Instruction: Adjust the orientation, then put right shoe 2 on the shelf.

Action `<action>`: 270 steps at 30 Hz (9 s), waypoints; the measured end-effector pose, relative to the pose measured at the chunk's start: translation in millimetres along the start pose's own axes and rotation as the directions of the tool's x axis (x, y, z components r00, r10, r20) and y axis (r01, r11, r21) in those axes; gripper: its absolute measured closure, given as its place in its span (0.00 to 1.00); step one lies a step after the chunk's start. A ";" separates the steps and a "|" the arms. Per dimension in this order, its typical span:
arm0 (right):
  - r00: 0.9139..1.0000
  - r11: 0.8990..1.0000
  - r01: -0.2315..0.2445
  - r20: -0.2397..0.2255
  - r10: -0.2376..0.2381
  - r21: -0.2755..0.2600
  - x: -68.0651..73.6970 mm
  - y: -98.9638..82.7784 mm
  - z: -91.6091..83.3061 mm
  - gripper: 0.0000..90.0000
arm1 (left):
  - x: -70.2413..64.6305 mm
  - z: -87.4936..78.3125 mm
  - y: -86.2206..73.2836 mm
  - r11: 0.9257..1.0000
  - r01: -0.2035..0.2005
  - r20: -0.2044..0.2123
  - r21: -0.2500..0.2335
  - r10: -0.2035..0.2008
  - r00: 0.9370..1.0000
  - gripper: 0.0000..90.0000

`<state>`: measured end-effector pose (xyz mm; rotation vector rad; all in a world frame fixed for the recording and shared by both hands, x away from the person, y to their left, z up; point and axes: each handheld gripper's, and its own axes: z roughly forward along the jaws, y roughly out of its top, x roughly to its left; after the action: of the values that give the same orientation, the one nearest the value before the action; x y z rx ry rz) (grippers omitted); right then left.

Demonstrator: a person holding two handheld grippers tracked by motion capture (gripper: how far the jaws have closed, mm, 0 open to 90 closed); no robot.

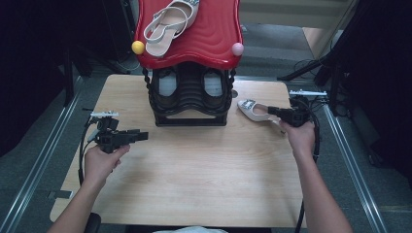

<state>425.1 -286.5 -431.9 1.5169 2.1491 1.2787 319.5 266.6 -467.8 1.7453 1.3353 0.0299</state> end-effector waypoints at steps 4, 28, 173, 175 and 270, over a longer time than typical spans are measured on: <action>0.999 1.000 -0.003 0.034 0.002 0.007 -9.1 7.5 0.0 1.00 | -1.5 -0.2 0.1 1.000 -0.012 -0.006 0.006 0.012 1.000 0.51; 0.985 0.990 -0.117 0.137 0.105 0.082 -55.3 -4.7 26.0 1.00 | -3.7 3.8 -0.2 0.999 -0.025 0.014 0.025 0.025 1.000 0.51; 0.988 0.989 -0.126 0.098 0.118 0.073 5.3 -5.7 61.3 0.76 | -3.6 2.6 -1.4 0.999 -0.029 0.029 0.037 0.028 0.999 0.50; 0.988 0.989 -0.124 0.105 0.115 0.079 5.0 -8.4 64.6 0.76 | -3.5 2.5 -1.5 0.999 -0.030 0.030 0.036 0.029 0.999 0.50; 0.965 0.967 -0.254 -0.061 0.254 0.009 33.5 99.0 -2.4 0.99 | -3.5 3.0 -1.8 0.999 -0.030 0.030 0.037 0.029 0.999 0.50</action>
<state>474.0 -250.4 -346.8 1.8242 2.0414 1.4205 318.2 261.9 -469.0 1.7904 1.2959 -0.0045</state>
